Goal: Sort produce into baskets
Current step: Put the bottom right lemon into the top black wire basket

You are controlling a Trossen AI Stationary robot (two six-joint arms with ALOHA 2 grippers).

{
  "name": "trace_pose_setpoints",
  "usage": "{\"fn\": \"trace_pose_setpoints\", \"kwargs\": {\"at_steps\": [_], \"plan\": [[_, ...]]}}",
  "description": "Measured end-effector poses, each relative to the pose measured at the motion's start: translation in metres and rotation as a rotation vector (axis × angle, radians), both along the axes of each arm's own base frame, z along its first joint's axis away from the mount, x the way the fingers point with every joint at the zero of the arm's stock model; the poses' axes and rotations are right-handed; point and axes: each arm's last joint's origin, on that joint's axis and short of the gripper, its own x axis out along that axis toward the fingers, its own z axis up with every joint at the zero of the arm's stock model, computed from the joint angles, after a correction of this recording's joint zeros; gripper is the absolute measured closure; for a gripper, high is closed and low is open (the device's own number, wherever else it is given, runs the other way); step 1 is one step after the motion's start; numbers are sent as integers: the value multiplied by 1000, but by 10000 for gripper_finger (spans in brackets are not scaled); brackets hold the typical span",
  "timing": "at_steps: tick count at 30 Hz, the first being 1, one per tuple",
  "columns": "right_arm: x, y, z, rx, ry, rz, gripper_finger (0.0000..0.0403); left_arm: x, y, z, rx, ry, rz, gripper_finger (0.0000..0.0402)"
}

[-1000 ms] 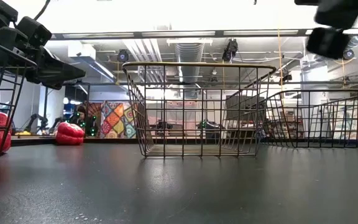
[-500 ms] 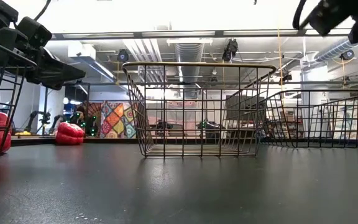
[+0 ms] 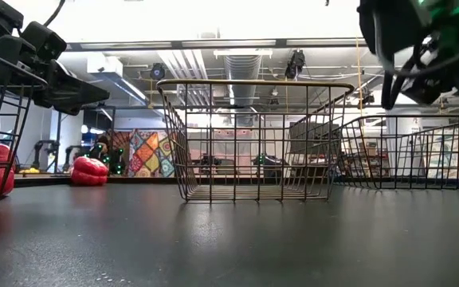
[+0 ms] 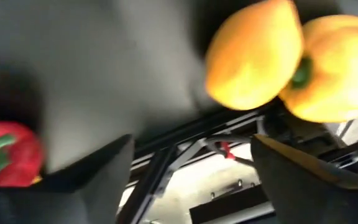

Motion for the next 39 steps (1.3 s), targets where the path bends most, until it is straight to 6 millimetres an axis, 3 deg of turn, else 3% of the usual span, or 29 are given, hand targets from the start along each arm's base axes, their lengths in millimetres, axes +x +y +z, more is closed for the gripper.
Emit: {"fn": "trace_pose_setpoints", "kwargs": {"at_steps": [4,11,15,22,33,39], "plan": [[-13,-11,1,-38,-26,-15,38,0,0,0,0,0,0,401],[-28,-24,-13,-50,-159,-108,42,0,0,0,0,0,0,401],[-34,-31,-21,-117,-148,-119,48,0,0,0,0,0,0,401],[-30,-31,-37,-104,-195,-111,64,0,0,0,0,0,0,401],[-24,-29,-45,-71,-227,-74,116,0,0,0,0,0,0,401],[-23,-28,-48,-45,-216,-43,111,0,0,0,0,0,0,401]]}}
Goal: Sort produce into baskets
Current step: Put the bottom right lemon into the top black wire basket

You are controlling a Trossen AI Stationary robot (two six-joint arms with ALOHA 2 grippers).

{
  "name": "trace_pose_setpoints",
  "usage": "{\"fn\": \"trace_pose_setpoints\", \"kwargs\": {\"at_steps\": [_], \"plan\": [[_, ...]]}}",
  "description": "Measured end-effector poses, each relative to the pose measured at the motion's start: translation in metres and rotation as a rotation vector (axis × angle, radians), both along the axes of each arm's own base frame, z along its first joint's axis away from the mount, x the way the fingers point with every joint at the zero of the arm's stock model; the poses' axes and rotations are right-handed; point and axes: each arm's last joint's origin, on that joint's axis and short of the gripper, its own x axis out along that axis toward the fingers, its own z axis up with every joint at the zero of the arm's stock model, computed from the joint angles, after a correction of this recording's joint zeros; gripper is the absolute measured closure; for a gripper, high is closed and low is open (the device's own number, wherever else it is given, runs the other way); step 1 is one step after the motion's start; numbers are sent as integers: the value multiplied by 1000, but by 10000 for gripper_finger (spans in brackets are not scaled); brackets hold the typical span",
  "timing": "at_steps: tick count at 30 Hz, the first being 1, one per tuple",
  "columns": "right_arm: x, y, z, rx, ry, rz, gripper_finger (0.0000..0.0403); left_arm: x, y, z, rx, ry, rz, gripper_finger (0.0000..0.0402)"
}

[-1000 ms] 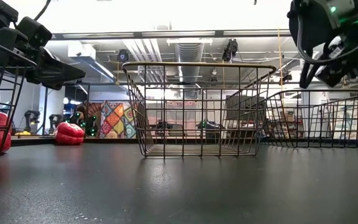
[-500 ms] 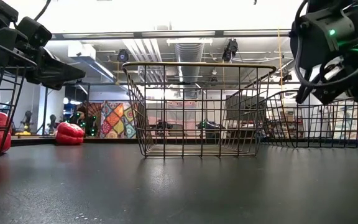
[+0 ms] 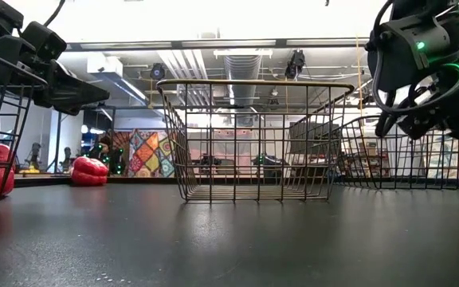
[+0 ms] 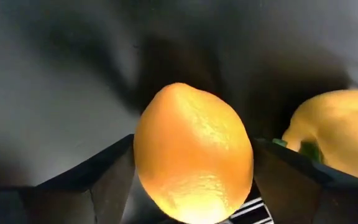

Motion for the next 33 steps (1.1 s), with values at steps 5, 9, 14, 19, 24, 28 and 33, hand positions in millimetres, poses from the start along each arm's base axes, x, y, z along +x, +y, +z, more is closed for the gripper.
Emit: {"fn": "trace_pose_setpoints", "kwargs": {"at_steps": [5,9,14,19,24,28,33], "plan": [[0,1,-4,22,-15,-3,79,0,0,0,0,0,0,401],[0,1,-9,14,-6,-4,65,0,0,0,0,0,0,401],[-1,1,-9,9,-2,2,96,0,0,0,0,-1,0,401],[-1,1,-8,11,-2,3,155,0,0,0,0,0,0,401],[5,2,5,15,10,5,159,0,0,0,0,0,0,401],[19,6,35,17,-24,11,161,0,0,0,0,0,0,401],[38,9,82,-11,-119,24,161,0,0,0,0,0,0,401]]}}
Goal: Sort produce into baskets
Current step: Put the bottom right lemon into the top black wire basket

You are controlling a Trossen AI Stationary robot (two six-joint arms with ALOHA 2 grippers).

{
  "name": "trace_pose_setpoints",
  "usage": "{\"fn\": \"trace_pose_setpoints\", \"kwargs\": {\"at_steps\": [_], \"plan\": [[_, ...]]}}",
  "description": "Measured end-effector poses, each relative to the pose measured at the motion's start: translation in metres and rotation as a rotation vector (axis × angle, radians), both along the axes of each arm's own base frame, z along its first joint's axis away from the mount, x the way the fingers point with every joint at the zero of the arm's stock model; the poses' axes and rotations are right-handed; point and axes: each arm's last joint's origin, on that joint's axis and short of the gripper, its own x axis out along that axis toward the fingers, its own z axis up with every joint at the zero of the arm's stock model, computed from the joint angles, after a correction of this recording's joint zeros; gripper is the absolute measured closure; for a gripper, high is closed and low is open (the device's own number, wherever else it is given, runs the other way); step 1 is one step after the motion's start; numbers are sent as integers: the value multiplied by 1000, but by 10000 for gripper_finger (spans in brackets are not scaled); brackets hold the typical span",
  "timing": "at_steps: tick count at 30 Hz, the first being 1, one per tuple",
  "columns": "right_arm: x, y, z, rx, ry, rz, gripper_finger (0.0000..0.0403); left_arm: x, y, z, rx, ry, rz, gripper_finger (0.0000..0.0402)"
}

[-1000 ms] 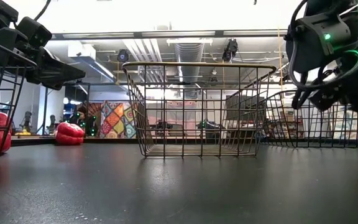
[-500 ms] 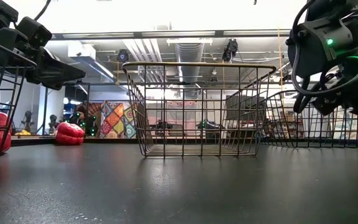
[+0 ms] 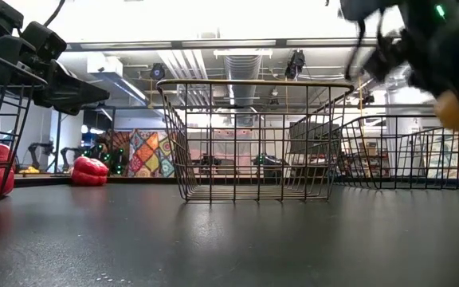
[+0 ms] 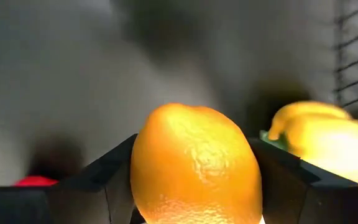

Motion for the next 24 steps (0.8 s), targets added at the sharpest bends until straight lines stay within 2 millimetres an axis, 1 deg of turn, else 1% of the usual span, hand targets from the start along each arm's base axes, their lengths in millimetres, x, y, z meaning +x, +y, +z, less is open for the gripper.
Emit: {"fn": "trace_pose_setpoints", "kwargs": {"at_steps": [4,7,9,11,14,17,21,24], "plan": [[10,0,41,-54,-141,-1,161,0,0,0,0,0,0,401],[12,-3,71,-121,-280,-13,162,0,0,0,0,0,0,401],[11,-8,89,-187,-368,-25,161,0,0,0,0,0,0,401],[8,-18,105,-244,-439,-67,161,0,0,0,0,0,0,401],[1,-42,123,-323,-508,-164,162,0,0,0,0,0,0,401],[-9,-78,132,-395,-532,-320,163,0,0,0,0,0,0,401],[-23,-127,135,-478,-520,-528,160,0,0,0,0,0,0,401],[-29,-159,133,-521,-497,-580,161,0,0,0,0,0,0,401]]}}
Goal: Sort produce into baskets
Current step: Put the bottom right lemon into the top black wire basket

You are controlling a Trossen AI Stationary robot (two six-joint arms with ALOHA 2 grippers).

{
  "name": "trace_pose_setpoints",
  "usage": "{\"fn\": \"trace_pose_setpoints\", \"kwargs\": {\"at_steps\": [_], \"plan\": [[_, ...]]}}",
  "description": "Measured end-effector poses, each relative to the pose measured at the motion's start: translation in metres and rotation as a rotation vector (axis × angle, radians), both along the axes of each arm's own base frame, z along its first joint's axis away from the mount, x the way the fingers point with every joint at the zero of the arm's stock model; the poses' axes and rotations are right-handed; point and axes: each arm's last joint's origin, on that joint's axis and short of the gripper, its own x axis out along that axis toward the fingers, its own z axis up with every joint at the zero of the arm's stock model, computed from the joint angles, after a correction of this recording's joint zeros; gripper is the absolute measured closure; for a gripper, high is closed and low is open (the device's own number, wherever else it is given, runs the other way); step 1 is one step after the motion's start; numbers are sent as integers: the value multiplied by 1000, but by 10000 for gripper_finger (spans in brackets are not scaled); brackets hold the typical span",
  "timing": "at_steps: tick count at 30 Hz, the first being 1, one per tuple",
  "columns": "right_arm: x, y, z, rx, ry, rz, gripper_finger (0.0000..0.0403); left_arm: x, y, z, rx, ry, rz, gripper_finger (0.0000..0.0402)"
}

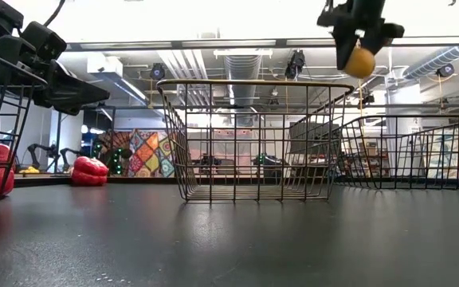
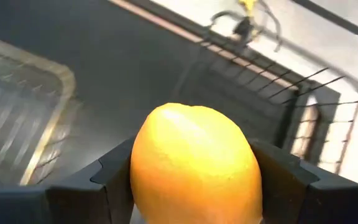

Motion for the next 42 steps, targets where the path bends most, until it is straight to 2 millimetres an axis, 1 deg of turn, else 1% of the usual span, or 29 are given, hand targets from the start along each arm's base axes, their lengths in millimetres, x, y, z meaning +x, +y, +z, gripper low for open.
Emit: {"fn": "trace_pose_setpoints", "kwargs": {"at_steps": [3,6,9,12,19,25,28,30,34,38,40,42], "plan": [[-4,-28,-6,7,37,-63,163,0,0,0,0,0,0,401],[-7,-51,-16,48,83,-101,161,0,0,0,0,0,0,401],[-9,-67,-25,87,116,-125,160,0,0,0,0,0,0,401],[-11,-77,-30,103,139,-142,164,0,0,0,0,0,0,401],[-21,-86,-32,111,142,-196,162,0,0,0,0,0,0,401],[-32,-94,-43,142,160,-264,164,0,0,0,0,0,0,401],[-38,-97,-55,175,161,-325,162,0,0,0,0,0,0,401],[-42,-99,-63,178,121,-412,161,0,0,0,0,0,0,401],[-41,-101,-82,176,-15,-593,163,0,0,0,0,0,0,401],[-35,-104,-98,225,-171,-695,162,0,0,0,0,0,0,401],[-36,-103,-105,225,-189,-758,159,0,0,0,0,0,0,401],[-39,-101,-114,218,-164,-807,158,0,0,0,0,0,0,401]]}}
